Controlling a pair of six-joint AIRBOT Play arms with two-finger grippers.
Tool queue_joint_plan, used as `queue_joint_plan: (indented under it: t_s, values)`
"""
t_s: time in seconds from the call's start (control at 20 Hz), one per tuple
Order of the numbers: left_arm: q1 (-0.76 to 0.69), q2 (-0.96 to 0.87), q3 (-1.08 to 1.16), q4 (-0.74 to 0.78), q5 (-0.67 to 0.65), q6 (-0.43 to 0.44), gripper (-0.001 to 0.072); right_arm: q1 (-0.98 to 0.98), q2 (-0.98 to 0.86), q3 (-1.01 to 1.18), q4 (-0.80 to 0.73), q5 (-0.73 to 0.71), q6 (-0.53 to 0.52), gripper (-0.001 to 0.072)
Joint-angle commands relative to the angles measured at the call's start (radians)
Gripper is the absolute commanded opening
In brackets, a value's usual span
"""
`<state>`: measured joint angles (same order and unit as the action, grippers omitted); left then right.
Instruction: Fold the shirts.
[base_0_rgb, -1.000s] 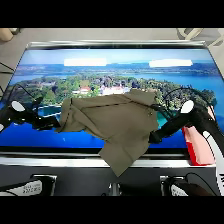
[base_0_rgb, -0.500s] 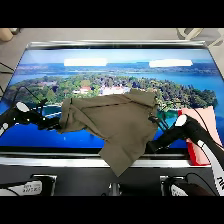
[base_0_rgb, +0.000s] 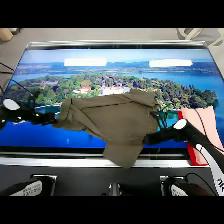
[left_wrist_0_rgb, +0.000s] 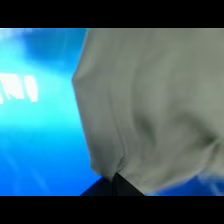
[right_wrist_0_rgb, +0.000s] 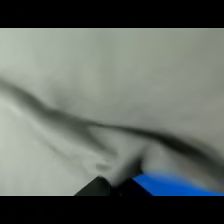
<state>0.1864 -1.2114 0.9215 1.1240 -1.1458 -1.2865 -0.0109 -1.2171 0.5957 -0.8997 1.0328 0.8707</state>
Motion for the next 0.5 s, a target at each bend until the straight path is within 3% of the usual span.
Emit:
queue_joint_plan:
  t_s: [0.0,0.1,0.2,0.35,0.45]
  values:
    - [-0.023,0.212,0.102,-0.008,0.048,0.003,0.0023,0.002,0.074,0.227,-0.013,0.067,-0.053,0.0013]
    - [-0.055,0.380,0.245,-0.007,0.136,-0.042,0.0023,0.002,0.172,0.481,-0.089,0.084,-0.045,0.0013]
    - [-0.065,0.533,0.409,-0.006,0.320,-0.153,0.0023,0.002,0.274,0.789,-0.191,0.039,-0.065,0.0014]
    - [-0.065,0.692,0.568,-0.023,0.594,-0.259,0.0023,0.002,0.397,1.156,-0.369,-0.212,-0.093,0.0014]
    - [-0.065,0.749,0.597,-0.025,0.642,-0.259,0.0023,0.002,0.446,1.274,-0.385,-0.294,-0.080,0.0014]
